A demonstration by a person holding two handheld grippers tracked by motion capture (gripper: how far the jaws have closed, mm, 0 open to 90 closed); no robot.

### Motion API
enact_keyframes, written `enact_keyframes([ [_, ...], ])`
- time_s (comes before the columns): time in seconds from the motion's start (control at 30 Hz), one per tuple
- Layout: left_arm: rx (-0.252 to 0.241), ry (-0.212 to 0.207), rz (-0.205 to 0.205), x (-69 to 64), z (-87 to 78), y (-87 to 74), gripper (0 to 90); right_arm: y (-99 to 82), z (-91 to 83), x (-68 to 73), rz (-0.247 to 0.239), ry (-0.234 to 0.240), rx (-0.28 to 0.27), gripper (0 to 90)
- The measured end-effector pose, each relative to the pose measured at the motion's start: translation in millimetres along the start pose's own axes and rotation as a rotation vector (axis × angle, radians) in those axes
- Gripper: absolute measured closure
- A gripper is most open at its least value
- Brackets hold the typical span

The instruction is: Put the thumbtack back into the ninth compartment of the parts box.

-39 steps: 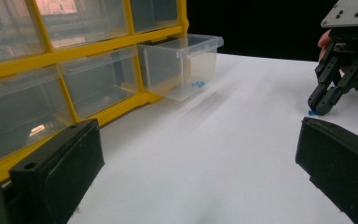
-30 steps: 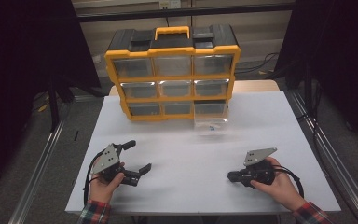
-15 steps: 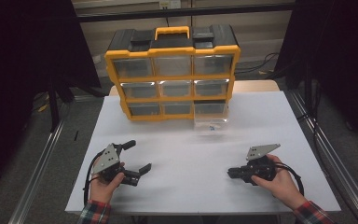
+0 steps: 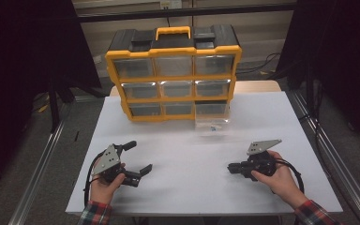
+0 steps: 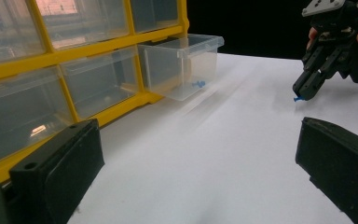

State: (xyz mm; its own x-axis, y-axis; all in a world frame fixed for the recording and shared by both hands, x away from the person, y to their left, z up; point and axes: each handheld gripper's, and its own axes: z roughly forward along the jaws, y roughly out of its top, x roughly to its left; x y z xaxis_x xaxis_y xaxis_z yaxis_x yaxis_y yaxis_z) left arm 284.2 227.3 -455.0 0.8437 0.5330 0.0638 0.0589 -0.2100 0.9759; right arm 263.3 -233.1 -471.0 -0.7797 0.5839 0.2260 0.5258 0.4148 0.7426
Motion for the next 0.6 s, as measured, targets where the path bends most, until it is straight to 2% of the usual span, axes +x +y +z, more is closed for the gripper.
enact_keyframes([
  [0.23, -0.001, 0.0, -0.005, 0.0, 0.4, -0.2, 0.5, 3.1, -0.5, -4.5, 0.015, -0.03, -0.005, 84.6],
  [0.27, -0.004, -0.028, 0.002, 1.7, 0.8, -0.5, 0.5, 4.0, -0.5, -4.7, 0.017, -0.034, -0.006, 84.6],
  [0.3, -0.016, 0.002, -0.023, -1.4, 1.7, -0.4, 0.5, 5.4, -0.9, -4.8, 0.019, -0.036, -0.006, 84.7],
  [0.37, -0.008, 0.0, -0.007, -0.2, 0.9, 0.0, 0.5, 7.8, -1.6, -4.0, 0.021, -0.055, -0.009, 84.7],
  [0.53, -0.001, 0.001, -0.004, 0.1, 0.4, -0.2, 0.5, 14.6, -3.3, -2.4, 0.01, -0.037, -0.035, 84.7],
  [0.6, -0.006, 0.0, -0.006, -0.1, 0.4, 0.0, 0.5, 16.5, -3.8, -2.4, 0.023, -0.028, -0.04, 84.7],
])
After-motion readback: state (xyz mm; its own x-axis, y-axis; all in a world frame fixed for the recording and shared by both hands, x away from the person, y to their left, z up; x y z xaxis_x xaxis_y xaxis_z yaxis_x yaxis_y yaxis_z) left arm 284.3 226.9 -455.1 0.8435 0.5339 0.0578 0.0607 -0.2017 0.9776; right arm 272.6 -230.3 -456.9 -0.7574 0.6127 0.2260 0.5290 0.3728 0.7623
